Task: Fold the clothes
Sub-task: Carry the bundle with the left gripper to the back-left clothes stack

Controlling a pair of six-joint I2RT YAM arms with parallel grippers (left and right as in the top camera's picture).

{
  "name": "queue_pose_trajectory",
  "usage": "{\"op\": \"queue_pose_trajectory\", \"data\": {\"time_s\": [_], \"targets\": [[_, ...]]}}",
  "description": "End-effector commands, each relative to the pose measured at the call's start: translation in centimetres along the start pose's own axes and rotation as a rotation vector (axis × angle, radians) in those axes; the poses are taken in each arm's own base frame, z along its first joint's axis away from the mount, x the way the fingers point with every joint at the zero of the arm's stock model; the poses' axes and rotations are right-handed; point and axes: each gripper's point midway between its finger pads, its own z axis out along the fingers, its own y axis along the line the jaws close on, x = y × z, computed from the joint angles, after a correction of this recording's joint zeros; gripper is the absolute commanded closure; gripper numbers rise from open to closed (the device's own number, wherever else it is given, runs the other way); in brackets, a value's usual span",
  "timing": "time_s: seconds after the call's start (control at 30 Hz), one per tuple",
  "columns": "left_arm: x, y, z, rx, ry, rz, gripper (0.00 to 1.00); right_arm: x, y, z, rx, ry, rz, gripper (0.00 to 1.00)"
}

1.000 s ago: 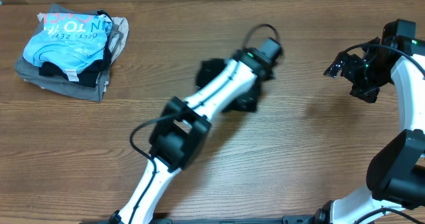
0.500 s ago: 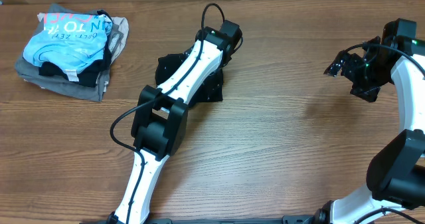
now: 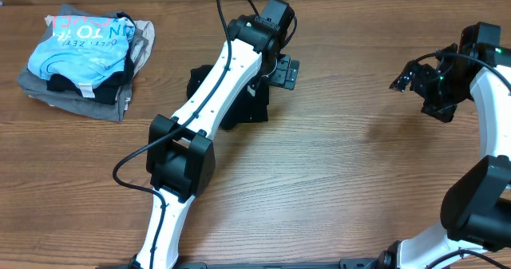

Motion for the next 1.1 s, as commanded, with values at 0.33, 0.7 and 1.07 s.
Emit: {"op": "queue_pose_trajectory", "data": {"time_s": [0.33, 0.7, 1.07], "targets": [[3.0, 3.9, 7.8, -0.223, 0.087, -0.16, 0.03, 0.0, 0.6, -1.3, -0.015, -0.023, -0.006, 0.0], [5.3, 6.2, 10.1, -0.335, 0.19, -0.008, 0.64, -0.1, 0.6, -1.3, -0.015, -0.026, -0.007, 0.0], [7.1, 8.0, 10.1, -0.35, 0.315, 0.118, 0.96, -0.1, 0.7, -1.3, -0.016, -0.028, -0.007, 0.0]]}}
